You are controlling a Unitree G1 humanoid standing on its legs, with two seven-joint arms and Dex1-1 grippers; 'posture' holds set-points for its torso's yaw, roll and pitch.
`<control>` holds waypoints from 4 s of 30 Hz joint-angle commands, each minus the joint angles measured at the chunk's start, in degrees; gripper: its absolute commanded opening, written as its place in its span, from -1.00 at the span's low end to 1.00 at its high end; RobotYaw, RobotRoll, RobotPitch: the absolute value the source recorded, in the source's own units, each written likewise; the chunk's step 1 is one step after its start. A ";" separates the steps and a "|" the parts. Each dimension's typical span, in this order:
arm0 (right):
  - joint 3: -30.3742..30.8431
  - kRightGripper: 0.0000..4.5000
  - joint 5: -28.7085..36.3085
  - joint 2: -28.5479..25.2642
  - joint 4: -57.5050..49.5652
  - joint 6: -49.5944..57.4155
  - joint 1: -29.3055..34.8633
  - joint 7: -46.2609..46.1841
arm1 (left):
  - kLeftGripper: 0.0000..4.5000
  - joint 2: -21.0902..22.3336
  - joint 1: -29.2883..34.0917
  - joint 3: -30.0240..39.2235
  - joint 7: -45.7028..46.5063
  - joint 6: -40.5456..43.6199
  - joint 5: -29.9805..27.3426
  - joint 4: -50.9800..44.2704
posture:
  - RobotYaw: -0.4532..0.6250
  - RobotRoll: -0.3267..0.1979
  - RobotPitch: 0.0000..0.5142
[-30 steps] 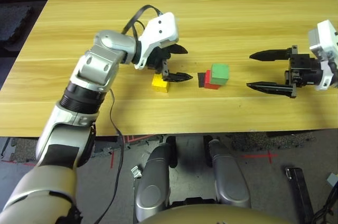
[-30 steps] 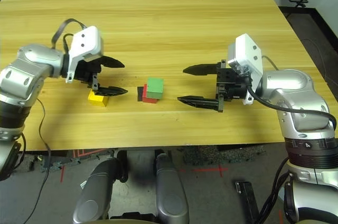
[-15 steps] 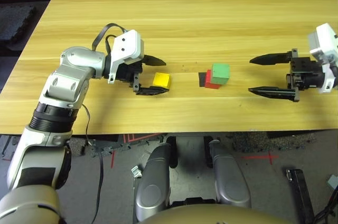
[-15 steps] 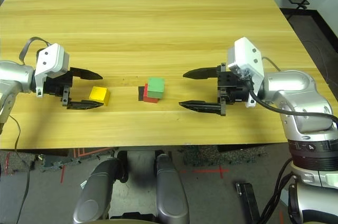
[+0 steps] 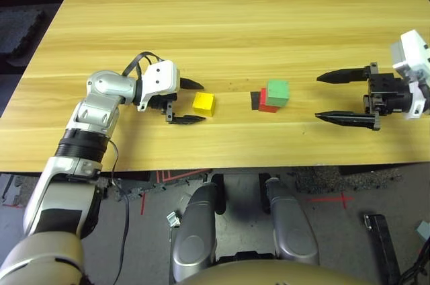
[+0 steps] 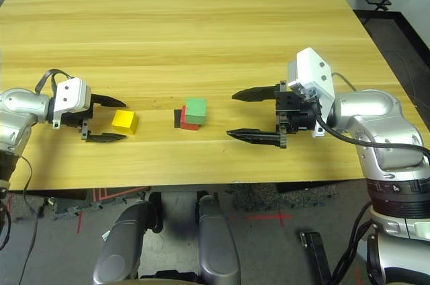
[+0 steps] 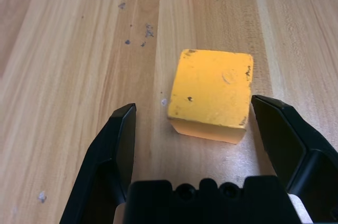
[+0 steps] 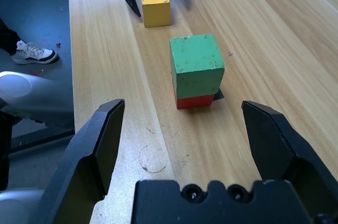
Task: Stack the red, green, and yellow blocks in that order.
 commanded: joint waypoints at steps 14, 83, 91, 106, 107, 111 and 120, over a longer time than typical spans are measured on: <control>2.06 1.00 -1.38 0.93 1.99 -2.02 -0.74 0.34 | 0.43 -1.90 -0.58 0.47 0.17 4.61 0.18 1.60 | 0.26 0.50 0.12; -3.29 1.00 0.40 -2.77 -1.19 -1.26 5.39 -0.28 | -0.13 -14.22 -17.84 -9.53 9.64 43.64 -7.47 -25.79 | 0.16 0.64 0.07; -2.45 1.00 0.06 -2.02 -0.40 -1.70 4.52 -0.28 | -0.13 -15.04 -17.66 -11.66 9.12 42.81 -6.68 -25.92 | 0.17 0.66 0.09; -2.51 1.00 0.60 -1.17 -1.63 -1.22 5.26 -1.07 | -0.13 -17.34 -19.33 -12.68 8.74 38.66 -4.39 -19.03 | 0.16 0.67 0.10; -2.43 1.00 0.57 -1.06 -1.62 -1.26 5.24 -1.09 | -0.13 -17.53 -19.53 -12.68 8.68 38.40 -4.28 -18.66 | 0.17 0.67 0.10; -2.22 1.00 0.42 -0.73 -1.51 -1.34 5.05 -1.06 | -0.13 -17.87 -20.00 -12.66 8.16 37.91 -4.11 -18.11 | 0.17 0.68 0.10; -1.84 1.00 0.08 -0.18 -1.04 -1.59 4.40 -1.11 | -0.13 -17.76 -19.69 -12.60 6.82 38.14 -3.70 -18.69 | 0.17 0.69 0.10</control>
